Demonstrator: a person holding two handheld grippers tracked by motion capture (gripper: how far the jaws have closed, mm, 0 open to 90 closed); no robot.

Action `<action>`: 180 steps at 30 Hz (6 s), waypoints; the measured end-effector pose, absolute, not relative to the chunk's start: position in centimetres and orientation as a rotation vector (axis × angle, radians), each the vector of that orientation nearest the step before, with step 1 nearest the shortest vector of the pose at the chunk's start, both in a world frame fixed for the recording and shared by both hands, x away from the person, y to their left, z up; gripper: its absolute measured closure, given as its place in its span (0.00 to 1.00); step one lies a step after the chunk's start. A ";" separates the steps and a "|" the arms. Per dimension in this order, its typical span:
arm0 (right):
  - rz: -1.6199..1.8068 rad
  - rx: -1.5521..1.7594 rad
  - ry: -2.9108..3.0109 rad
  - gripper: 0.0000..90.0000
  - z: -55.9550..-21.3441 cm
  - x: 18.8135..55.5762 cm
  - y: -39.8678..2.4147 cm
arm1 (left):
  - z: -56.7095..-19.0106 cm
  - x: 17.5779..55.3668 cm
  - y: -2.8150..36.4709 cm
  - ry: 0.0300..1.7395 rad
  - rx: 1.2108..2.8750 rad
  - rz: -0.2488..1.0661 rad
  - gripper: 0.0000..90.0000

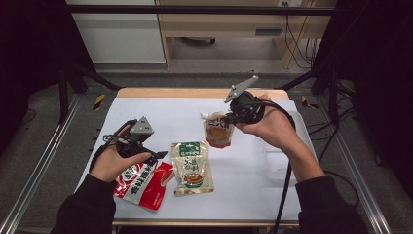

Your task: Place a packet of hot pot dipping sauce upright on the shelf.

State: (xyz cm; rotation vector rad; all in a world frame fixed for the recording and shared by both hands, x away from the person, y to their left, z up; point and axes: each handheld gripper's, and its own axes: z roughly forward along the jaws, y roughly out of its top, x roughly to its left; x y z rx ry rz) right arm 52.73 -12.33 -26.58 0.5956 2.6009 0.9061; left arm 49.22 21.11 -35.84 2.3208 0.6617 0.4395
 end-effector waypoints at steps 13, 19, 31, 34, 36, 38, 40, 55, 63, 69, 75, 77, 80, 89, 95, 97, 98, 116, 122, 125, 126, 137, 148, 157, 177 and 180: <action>0.917 0.674 2.502 0.98 -23.8 53.8 -18.4 | -38.3 49.0 22.9 0.732 2.306 0.439 0.13; 0.892 0.702 2.471 0.98 -23.3 54.0 -20.5 | -38.5 48.5 23.8 0.767 2.286 0.449 0.12; 0.871 0.745 2.404 0.98 -23.3 55.2 -24.8 | -39.3 48.3 25.2 0.821 2.273 0.438 0.12; 0.856 0.761 2.395 0.98 -23.5 55.4 -25.7 | -39.5 48.3 25.4 0.828 2.268 0.436 0.12; 0.846 0.753 2.387 0.98 -23.6 55.4 -26.2 | -39.5 48.4 25.4 0.833 2.266 0.435 0.12; 0.834 0.755 2.382 0.98 -23.8 55.5 -26.8 | -39.6 48.4 25.5 0.836 2.264 0.433 0.12; 0.831 0.772 2.374 0.98 -24.1 55.5 -27.3 | -39.7 48.3 25.5 0.836 2.267 0.432 0.12; 0.792 0.846 2.361 0.98 -27.3 57.2 -30.4 | -39.3 48.1 25.4 0.828 2.258 0.437 0.12; 0.776 0.833 2.376 0.98 -28.4 58.8 -30.6 | -39.5 48.2 25.6 0.835 2.259 0.434 0.12; 0.781 0.802 2.380 0.98 -29.0 60.0 -30.4 | -39.5 48.3 25.8 0.847 2.258 0.435 0.12; 0.778 0.777 2.407 0.98 -29.8 60.7 -30.3 | -39.6 48.3 25.9 0.845 2.259 0.432 0.12; 0.770 0.778 2.411 0.98 -29.9 60.7 -30.4 | -39.5 48.3 25.9 0.847 2.257 0.433 0.12; 0.778 0.784 2.414 0.98 -30.1 60.7 -30.5 | -39.5 48.3 25.9 0.846 2.255 0.433 0.12; 0.771 0.795 2.423 0.98 -30.6 60.5 -30.7 | -39.5 48.3 26.0 0.852 2.260 0.430 0.12; 0.772 0.788 2.438 0.98 -31.1 60.6 -30.5 | -39.6 48.3 26.1 0.852 2.265 0.426 0.12; 0.782 0.787 2.443 0.98 -31.4 60.6 -30.5 | -39.6 48.3 26.0 0.850 2.266 0.425 0.12; 0.781 0.793 2.444 0.98 -31.5 60.6 -30.5 | -39.6 48.3 26.0 0.850 2.266 0.425 0.12; 0.794 0.797 2.502 0.98 -34.6 60.8 -30.1 | -39.7 48.3 25.9 0.849 2.273 0.418 0.12; 0.829 0.813 2.484 0.98 -34.9 60.7 -30.5 | -39.7 48.3 25.8 0.846 2.272 0.416 0.12; 0.837 0.829 2.475 0.96 -35.1 60.7 -30.8 | -39.6 48.2 25.9 0.847 2.272 0.417 0.12; 0.832 0.837 2.474 0.95 -35.1 60.7 -30.9 | -39.6 48.2 25.9 0.847 2.271 0.418 0.12; 0.835 0.940 2.450 0.73 -35.3 60.6 -31.3 | -39.6 48.2 26.0 0.850 2.273 0.417 0.12; 0.830 1.013 2.326 0.40 -34.5 59.1 -31.3 | -39.6 48.2 25.9 0.847 2.275 0.426 0.12; 0.878 1.023 2.239 0.20 -33.4 56.5 -29.5 | -39.8 48.1 25.5 0.835 2.282 0.424 0.12; 1.042 0.881 2.251 0.19 -32.9 51.5 -22.1 | -40.3 48.1 25.4 0.839 2.285 0.433 0.12; 1.052 0.849 2.280 0.20 -33.4 51.1 -20.5 | -40.2 48.1 25.4 0.840 2.284 0.434 0.12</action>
